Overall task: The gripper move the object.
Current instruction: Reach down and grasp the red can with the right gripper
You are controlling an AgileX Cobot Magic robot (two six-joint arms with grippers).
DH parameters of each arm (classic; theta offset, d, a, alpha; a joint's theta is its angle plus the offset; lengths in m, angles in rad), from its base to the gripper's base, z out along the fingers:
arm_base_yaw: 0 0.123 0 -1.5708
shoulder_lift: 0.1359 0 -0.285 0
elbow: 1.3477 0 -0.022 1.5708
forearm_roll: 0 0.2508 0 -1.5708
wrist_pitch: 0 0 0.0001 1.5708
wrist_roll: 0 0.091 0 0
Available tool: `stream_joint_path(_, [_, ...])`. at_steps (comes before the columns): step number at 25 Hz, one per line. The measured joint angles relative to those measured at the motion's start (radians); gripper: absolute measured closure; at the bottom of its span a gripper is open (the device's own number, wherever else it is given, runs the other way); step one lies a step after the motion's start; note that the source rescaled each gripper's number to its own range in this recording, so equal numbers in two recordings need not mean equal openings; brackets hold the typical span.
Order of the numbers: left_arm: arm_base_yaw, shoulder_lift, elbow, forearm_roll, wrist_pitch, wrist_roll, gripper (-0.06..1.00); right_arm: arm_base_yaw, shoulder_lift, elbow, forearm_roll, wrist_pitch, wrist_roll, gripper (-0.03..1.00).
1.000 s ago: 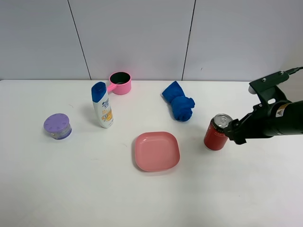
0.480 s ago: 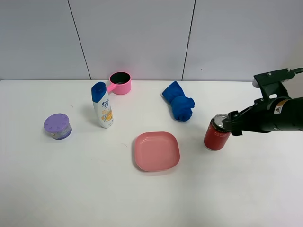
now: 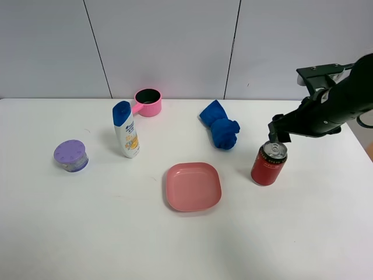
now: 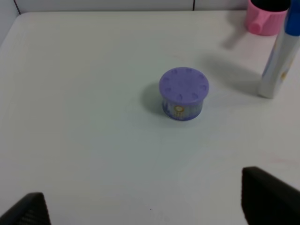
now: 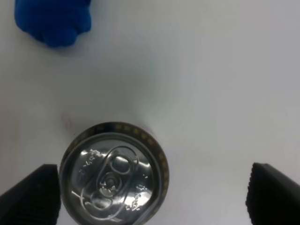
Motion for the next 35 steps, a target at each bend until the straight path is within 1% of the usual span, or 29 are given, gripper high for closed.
stream_joint_path(2, [0.0, 0.0, 0.0, 0.0, 0.0, 0.0, -0.06, 0.0, 0.04, -0.047, 0.025, 0.069, -0.012, 0.24])
stream_joint_path(5, [0.0, 0.0, 0.0, 0.0, 0.0, 0.0, -0.06, 0.0, 0.085, -0.1, 0.058, 0.147, -0.038, 0.24])
stream_joint_path(8, [0.0, 0.0, 0.0, 0.0, 0.0, 0.0, -0.06, 0.0, 0.098, -0.114, 0.079, 0.169, -0.054, 0.24])
stream_joint_path(14, [0.0, 0.0, 0.0, 0.0, 0.0, 0.0, -0.06, 0.0, 0.143, -0.117, 0.08, 0.227, -0.056, 0.24])
stream_joint_path(17, [0.0, 0.0, 0.0, 0.0, 0.0, 0.0, -0.06, 0.0, 0.165, -0.117, 0.08, 0.215, -0.06, 0.24])
stream_joint_path(21, [0.0, 0.0, 0.0, 0.0, 0.0, 0.0, -0.06, 0.0, 0.166, -0.117, 0.08, 0.163, -0.063, 0.24])
stream_joint_path(29, [0.0, 0.0, 0.0, 0.0, 0.0, 0.0, -0.06, 0.0, 0.226, -0.117, 0.081, 0.164, -0.063, 0.24])
stream_joint_path(35, [0.0, 0.0, 0.0, 0.0, 0.0, 0.0, -0.06, 0.0, 0.256, -0.117, 0.082, 0.139, -0.063, 0.24])
